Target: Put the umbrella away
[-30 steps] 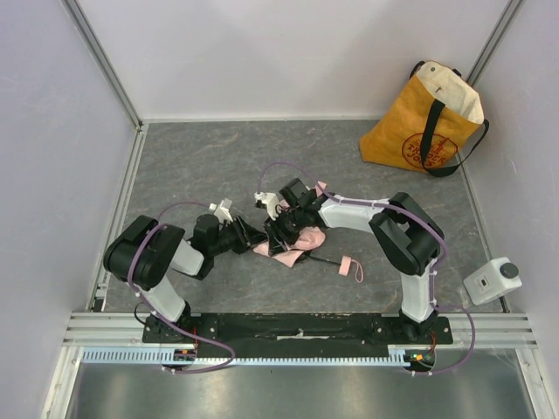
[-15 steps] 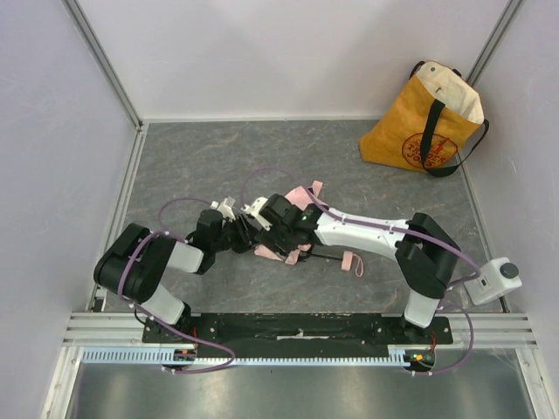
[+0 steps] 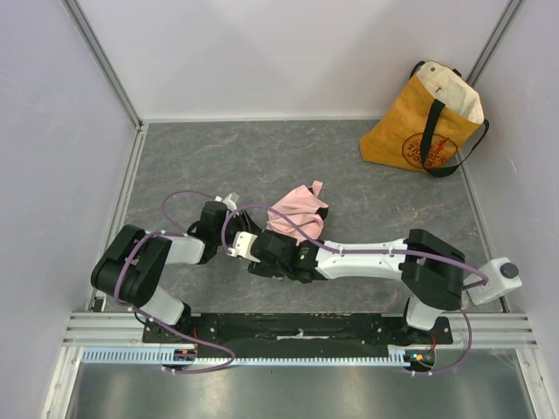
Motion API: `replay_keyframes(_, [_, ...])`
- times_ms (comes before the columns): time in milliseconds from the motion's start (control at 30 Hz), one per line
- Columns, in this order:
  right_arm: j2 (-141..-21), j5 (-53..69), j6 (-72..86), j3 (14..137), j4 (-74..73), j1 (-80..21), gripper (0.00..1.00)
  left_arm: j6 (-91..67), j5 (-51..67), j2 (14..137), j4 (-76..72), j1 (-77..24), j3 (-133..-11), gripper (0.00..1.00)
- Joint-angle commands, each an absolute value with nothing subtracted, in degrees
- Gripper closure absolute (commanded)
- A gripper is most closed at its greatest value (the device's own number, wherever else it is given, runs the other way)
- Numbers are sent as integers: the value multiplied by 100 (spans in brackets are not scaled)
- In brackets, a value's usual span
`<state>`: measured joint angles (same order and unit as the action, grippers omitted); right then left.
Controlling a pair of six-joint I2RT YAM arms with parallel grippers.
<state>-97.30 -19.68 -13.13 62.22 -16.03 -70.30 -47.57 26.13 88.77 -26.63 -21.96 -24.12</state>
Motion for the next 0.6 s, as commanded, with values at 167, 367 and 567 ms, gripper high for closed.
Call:
replay_keyframes(167, [-10212, -2821, -2232, 5951, -958, -6838, 24, -4026, 2022, 9026, -1205, -2206, -2496, 98])
replay_keyframes(367, [-10555, -2822, -2075, 5739, -932, -6767, 31, -3999, 1872, 9009, -905, -2197, -2645, 98])
replay_keyframes(567, [-10793, -2296, -1504, 5844, -870, -6627, 58, -4025, 1863, 8947, -844, -2206, -2681, 98])
